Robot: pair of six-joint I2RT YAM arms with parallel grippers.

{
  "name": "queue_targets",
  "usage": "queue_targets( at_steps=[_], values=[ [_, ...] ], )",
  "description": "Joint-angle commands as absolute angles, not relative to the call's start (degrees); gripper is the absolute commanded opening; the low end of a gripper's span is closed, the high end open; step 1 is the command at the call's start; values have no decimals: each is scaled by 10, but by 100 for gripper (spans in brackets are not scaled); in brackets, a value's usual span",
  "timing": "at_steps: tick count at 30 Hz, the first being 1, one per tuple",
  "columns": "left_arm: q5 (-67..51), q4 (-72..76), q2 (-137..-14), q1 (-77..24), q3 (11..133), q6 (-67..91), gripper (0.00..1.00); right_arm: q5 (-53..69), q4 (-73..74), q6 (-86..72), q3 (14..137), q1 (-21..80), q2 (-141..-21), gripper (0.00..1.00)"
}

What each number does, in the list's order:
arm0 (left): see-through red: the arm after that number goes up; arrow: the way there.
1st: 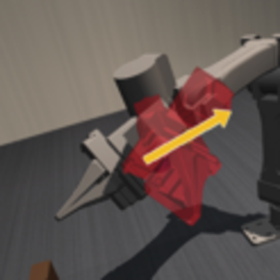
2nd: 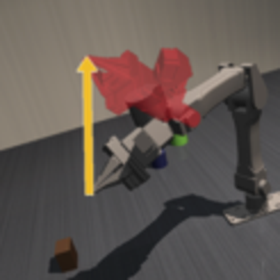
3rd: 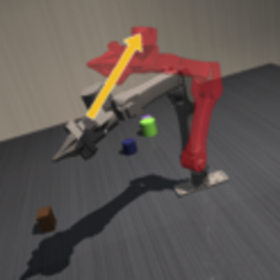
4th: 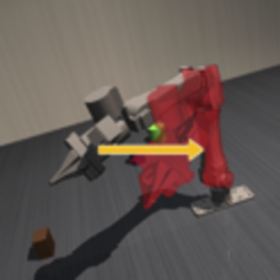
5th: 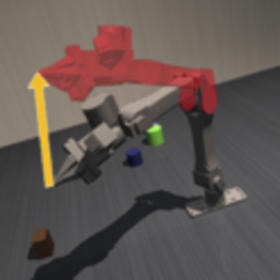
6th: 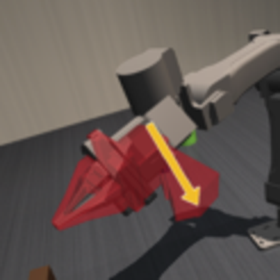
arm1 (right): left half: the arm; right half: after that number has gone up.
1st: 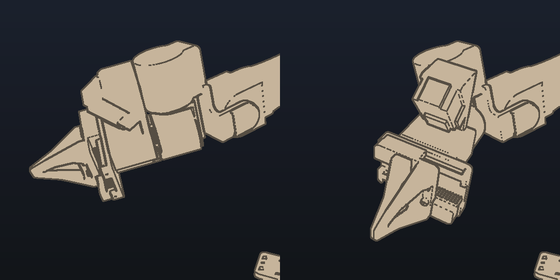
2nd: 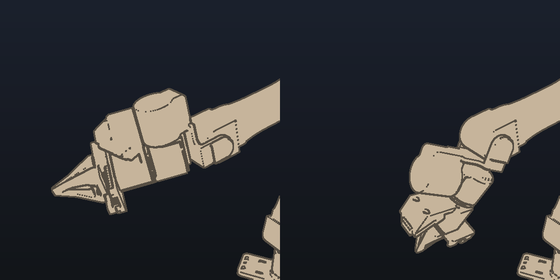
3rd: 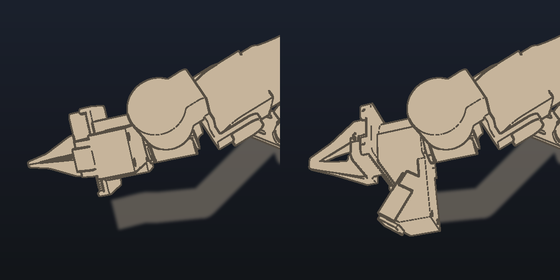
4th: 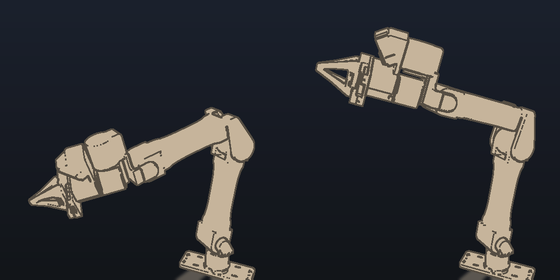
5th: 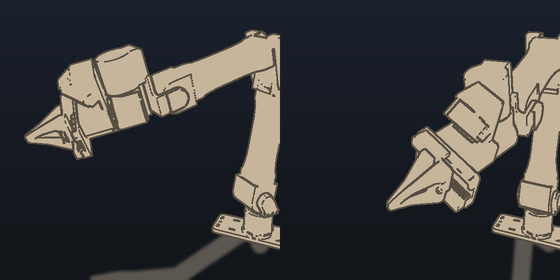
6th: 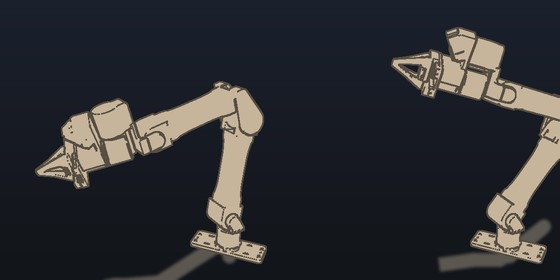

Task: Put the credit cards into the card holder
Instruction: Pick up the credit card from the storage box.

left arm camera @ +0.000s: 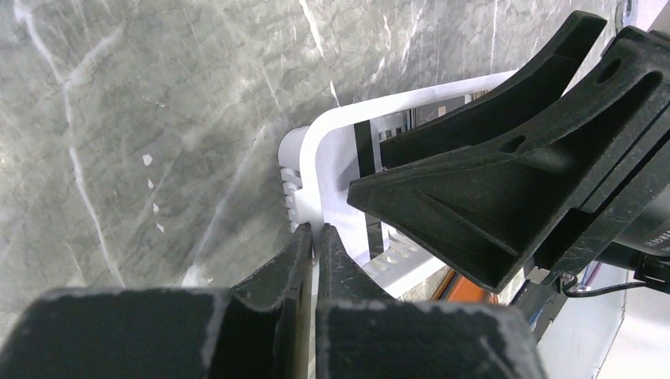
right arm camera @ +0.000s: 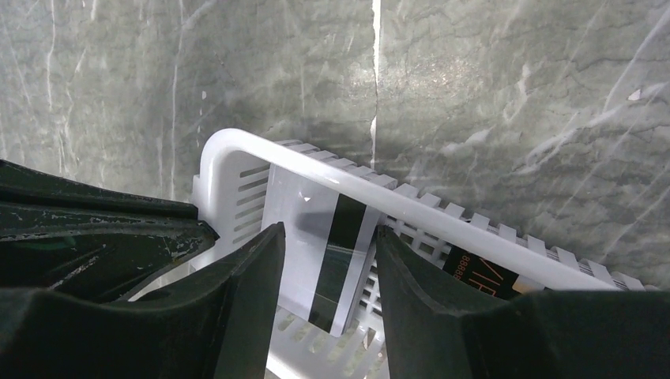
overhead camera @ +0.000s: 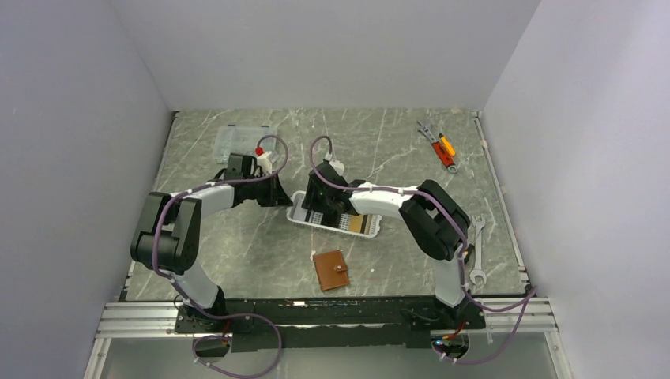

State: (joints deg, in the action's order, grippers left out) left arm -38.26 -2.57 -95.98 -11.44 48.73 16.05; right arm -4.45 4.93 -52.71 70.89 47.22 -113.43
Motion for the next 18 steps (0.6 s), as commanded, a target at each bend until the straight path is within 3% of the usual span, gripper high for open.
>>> queue_targets(
  at_steps=[1,8,13,18],
  values=[
    [-416,-72,-948,-127,455,190,1,-49,54,-527,729,490,-1170,49],
    [-448,-50,-957,-118,443,211,3,-76,98,-533,751,509,-1196,46],
    [-458,-44,-952,-102,438,210,3,-57,-11,-543,677,506,-1140,32],
    [-455,-45,-948,-96,437,205,3,-43,-71,-529,653,506,-1090,32]
  ],
)
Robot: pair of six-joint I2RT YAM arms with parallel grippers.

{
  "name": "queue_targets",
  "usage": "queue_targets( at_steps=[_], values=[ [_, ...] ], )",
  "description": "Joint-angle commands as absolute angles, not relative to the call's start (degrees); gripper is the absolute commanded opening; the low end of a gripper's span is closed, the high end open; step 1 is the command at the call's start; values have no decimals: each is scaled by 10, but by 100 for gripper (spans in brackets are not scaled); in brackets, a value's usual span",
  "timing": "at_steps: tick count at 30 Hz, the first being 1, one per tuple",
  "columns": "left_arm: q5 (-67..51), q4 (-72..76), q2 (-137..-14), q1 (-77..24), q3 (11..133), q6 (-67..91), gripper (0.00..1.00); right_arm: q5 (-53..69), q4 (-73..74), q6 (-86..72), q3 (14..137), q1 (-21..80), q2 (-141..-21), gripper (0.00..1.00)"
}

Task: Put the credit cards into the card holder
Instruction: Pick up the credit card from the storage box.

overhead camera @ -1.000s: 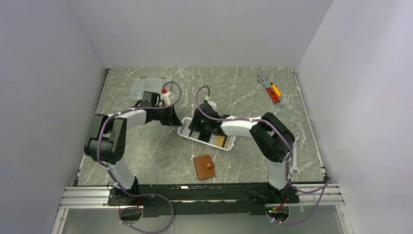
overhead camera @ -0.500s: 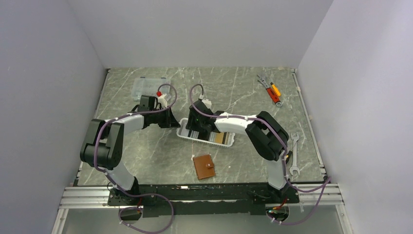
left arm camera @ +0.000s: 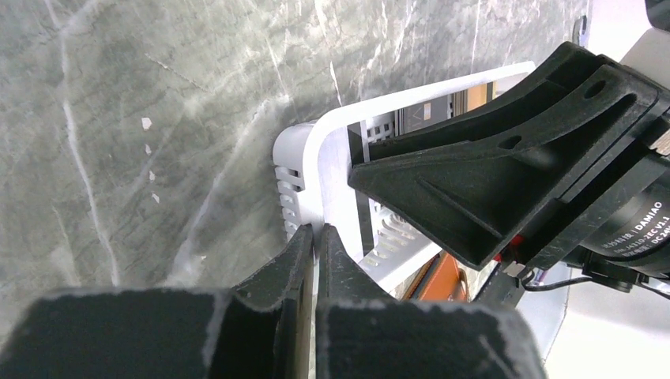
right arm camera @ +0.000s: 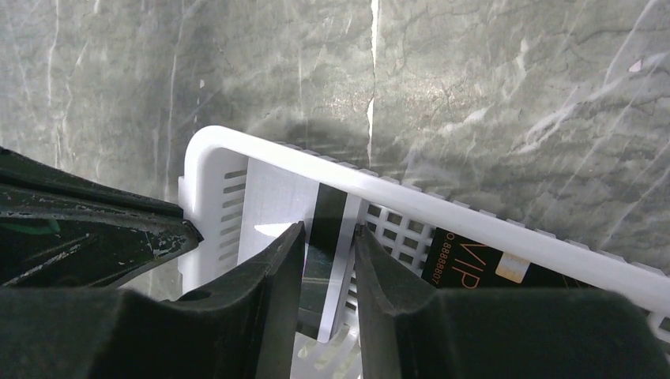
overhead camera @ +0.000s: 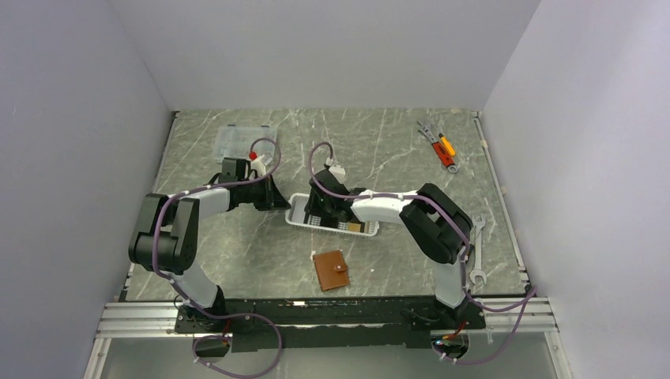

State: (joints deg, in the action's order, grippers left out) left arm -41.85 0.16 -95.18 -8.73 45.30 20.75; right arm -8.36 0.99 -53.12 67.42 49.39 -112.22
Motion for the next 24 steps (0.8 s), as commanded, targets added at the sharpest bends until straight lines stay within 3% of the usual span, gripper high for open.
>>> queue_targets(
  at_steps=[1,13,24],
  values=[
    [-454,-45,-948,-95,437,205,3,-39,-78,-528,651,506,-1085,33],
    [-444,-46,-939,-85,437,196,2,-33,-70,-521,665,504,-1056,40],
    [-440,-50,-936,-79,441,192,2,-7,-99,-529,652,505,-1050,39]
  ],
)
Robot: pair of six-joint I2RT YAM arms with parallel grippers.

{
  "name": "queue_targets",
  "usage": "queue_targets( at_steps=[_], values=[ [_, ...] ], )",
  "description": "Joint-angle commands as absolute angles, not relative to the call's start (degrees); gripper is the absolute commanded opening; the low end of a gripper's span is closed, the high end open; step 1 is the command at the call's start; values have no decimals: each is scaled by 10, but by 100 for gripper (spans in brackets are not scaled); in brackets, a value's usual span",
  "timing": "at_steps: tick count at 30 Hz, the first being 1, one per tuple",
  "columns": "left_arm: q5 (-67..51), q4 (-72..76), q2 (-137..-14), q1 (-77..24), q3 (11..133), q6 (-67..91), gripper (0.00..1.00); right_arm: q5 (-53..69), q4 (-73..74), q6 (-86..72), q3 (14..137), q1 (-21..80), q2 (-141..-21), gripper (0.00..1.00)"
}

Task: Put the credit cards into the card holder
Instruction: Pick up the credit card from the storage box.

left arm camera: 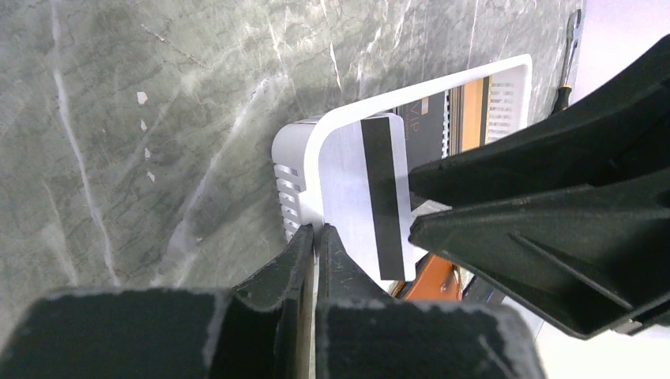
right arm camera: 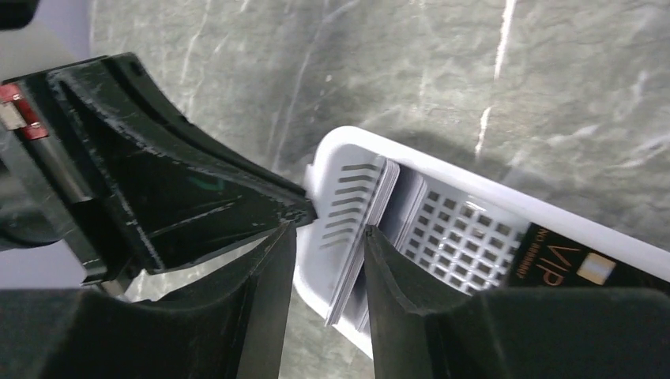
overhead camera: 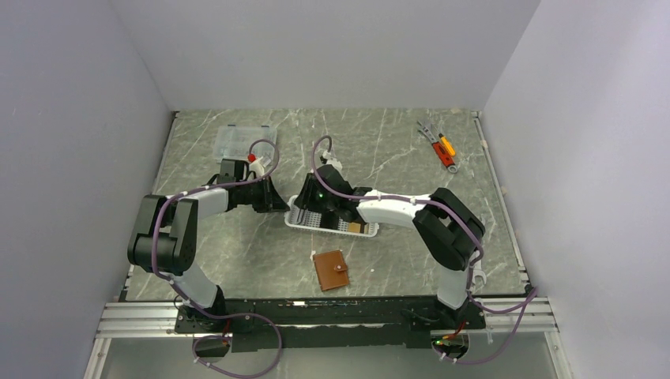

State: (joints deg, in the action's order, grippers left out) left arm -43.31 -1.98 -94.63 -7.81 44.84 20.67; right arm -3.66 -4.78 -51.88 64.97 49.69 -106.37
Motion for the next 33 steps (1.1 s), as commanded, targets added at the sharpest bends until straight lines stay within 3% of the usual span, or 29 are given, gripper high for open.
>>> queue_targets(
  at_steps=[1,9,24,33],
  values=[
    [-440,-50,-936,-79,441,191,2,-4,-104,-531,650,504,-1051,38],
    [-445,-50,-932,-73,442,189,2,27,-92,-548,654,499,-1090,36],
    [-450,-46,-919,-69,443,190,2,-32,74,-532,712,496,-1101,34],
    [-455,-44,-915,-69,443,191,2,-25,69,-533,715,496,-1105,33]
  ],
)
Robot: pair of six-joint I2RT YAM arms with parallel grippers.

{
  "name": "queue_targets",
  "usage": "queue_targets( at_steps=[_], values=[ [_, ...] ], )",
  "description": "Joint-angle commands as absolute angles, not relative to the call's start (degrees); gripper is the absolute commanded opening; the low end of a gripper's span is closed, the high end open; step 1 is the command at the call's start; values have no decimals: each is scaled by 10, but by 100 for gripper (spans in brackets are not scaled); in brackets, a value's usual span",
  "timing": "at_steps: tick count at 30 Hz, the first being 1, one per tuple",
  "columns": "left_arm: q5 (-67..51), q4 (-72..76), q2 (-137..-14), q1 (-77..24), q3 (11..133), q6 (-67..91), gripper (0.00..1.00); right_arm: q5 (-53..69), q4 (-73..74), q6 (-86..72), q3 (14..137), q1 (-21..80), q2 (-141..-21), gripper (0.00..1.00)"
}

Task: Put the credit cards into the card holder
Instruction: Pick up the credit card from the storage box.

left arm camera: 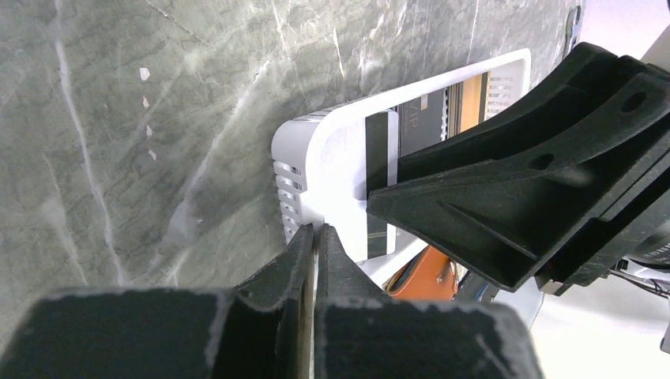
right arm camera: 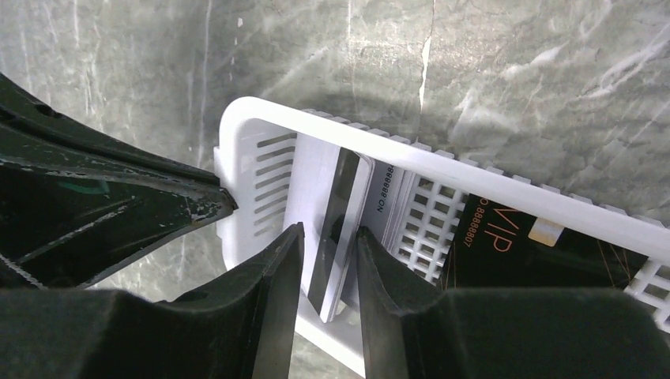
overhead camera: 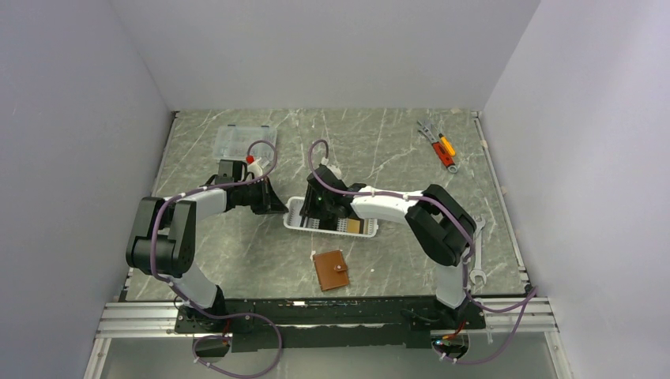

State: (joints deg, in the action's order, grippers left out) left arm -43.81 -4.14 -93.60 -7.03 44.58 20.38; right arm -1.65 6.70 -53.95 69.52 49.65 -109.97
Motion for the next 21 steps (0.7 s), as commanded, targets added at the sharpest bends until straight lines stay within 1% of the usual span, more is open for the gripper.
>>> queue_targets(
  at_steps=[1,2,5,9,11,13,14,16,18,21],
  values=[
    [-456,-44,-915,-69,443,190,2,-26,71,-532,717,495,-1106,32],
    [-457,-42,-915,-69,442,191,2,-27,71,-533,717,496,-1105,31],
    [-460,-42,-915,-69,443,192,2,-26,66,-536,712,494,-1105,22],
    [-472,-42,-907,-69,447,192,4,-6,55,-541,719,493,-1128,19],
    [-477,-44,-900,-69,451,191,6,11,35,-545,716,493,-1137,19],
    [-482,-44,-892,-69,453,188,10,26,13,-548,710,492,-1144,23],
    [-484,-43,-888,-69,453,189,11,35,5,-551,708,490,-1147,27],
    [-491,-44,-887,-69,454,187,13,39,3,-556,705,488,-1149,29],
    [-497,-45,-887,-69,457,187,15,40,-17,-561,696,484,-1144,25],
    [-506,-51,-883,-69,465,185,18,40,-37,-565,675,477,-1123,15]
  ],
)
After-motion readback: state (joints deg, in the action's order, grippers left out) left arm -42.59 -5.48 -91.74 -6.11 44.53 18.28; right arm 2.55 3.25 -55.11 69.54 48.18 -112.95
